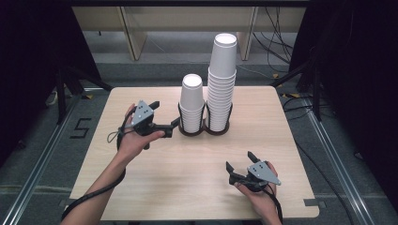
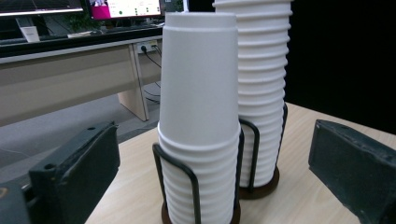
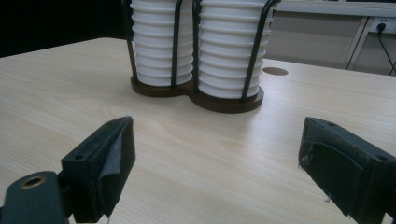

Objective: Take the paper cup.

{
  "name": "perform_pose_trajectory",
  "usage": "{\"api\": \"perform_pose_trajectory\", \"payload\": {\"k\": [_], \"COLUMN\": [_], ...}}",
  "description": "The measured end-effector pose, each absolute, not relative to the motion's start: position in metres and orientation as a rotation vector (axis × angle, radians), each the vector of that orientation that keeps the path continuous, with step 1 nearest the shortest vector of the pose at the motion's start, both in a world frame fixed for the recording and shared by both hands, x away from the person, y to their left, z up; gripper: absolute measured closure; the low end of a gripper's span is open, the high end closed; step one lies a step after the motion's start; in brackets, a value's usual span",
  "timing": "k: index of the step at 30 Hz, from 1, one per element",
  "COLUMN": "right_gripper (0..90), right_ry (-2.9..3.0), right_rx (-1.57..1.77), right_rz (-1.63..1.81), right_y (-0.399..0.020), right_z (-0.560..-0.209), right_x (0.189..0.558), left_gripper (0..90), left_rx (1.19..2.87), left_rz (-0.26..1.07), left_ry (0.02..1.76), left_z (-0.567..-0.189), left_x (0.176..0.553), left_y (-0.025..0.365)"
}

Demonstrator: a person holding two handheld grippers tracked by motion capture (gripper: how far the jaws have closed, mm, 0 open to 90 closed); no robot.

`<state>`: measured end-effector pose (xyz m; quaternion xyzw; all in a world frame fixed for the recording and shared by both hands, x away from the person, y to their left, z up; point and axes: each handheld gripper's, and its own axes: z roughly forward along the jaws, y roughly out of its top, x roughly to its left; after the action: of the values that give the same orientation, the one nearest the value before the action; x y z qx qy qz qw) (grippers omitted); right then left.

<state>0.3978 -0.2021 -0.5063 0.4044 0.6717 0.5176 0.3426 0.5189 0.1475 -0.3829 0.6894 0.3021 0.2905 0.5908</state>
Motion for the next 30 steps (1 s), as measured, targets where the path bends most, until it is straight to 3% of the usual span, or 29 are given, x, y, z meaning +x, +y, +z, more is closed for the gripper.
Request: {"api": "perform_pose_trajectory", "payload": {"k": [11,30], "right_gripper": [11.7,11.6], "right_ry": [1.756,1.757], "right_rx": [1.071,1.094], "right_rz": [1.347,1.386], "right_y": [-0.202,-0.200], "right_z": [-0.506,-0.507], "right_x": [0.398,0.399], "left_gripper": [1.6,1.6], "left_rx": [1.620,1.652], "left_rz": [0.666,0.669], "left_ry": [0.674,0.661], "left_z": [-0.345,-0.332], "left_x": [0.547,0.565], "left_y": [0.127,0.109]}}
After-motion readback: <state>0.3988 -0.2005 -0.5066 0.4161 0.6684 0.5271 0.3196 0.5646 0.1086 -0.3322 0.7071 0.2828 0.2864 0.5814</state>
